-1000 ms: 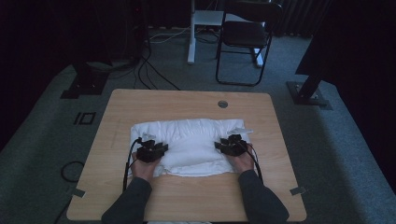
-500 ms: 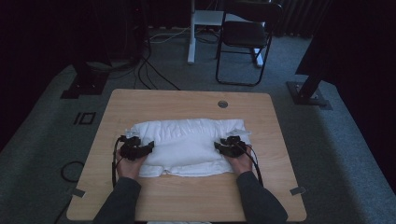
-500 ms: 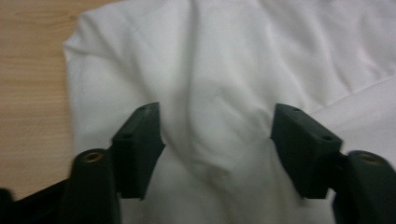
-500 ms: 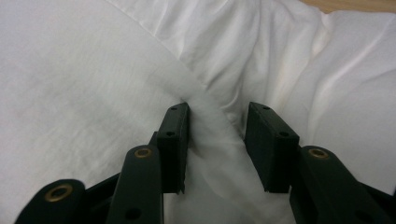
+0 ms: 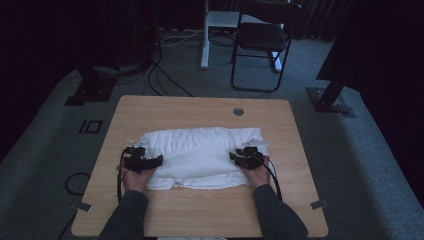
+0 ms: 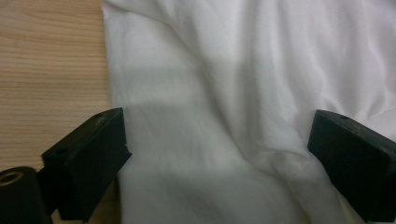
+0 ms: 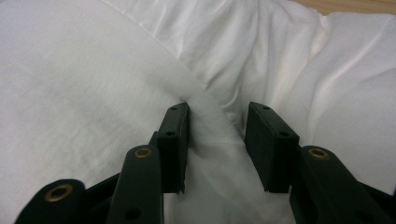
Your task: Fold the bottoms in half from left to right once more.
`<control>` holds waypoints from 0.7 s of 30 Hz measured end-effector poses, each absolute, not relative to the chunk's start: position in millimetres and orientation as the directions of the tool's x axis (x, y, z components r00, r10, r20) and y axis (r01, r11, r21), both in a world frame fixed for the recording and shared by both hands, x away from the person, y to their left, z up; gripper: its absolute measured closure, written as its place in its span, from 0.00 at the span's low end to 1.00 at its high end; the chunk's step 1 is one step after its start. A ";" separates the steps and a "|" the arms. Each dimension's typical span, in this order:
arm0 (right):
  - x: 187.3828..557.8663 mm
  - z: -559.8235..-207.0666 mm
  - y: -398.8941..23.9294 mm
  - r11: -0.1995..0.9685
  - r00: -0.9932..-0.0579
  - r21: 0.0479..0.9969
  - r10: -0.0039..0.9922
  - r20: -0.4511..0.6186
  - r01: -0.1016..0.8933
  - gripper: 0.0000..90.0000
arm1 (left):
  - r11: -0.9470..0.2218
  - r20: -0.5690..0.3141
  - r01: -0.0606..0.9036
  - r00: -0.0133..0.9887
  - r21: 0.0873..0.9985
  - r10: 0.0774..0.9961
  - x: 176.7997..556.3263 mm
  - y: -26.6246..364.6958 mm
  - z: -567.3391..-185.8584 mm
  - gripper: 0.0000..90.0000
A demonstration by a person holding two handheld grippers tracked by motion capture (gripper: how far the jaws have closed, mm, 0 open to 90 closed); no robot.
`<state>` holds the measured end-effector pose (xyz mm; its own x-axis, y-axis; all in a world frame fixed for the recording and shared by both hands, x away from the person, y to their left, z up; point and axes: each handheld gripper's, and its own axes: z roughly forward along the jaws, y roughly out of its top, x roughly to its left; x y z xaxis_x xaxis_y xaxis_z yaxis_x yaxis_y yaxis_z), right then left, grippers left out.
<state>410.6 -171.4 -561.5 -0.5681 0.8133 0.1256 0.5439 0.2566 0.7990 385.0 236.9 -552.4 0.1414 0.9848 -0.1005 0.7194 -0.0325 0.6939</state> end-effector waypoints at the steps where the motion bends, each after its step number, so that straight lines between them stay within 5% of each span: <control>1: 410.4 -561.7 -171.5 0.256 -0.568 0.800 0.813 0.126 0.543 0.65 | -0.043 -0.080 0.719 0.136 0.693 0.988 384.3 237.1 -552.9 0.06; 11: 408.7 -562.5 -170.7 0.252 -0.563 0.805 0.818 0.119 0.537 0.65 | -0.110 -0.004 0.707 0.158 0.698 0.987 376.4 232.7 -555.8 0.08; 17: 407.4 -562.9 -169.9 0.250 -0.559 0.807 0.821 0.116 0.535 0.65 | -0.124 -0.011 0.699 0.185 0.704 0.983 371.4 227.1 -552.7 0.27; 21: 406.9 -562.9 -169.5 0.250 -0.557 0.808 0.823 0.113 0.534 0.65 | -0.132 -0.025 0.686 0.214 0.715 0.976 368.3 223.5 -551.6 0.49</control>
<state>406.9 -169.5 -562.9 -0.5571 0.8227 0.1135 0.5338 0.2500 0.8078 368.3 223.5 -551.6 0.2144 0.9764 -0.0250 0.6861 -0.1323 0.7154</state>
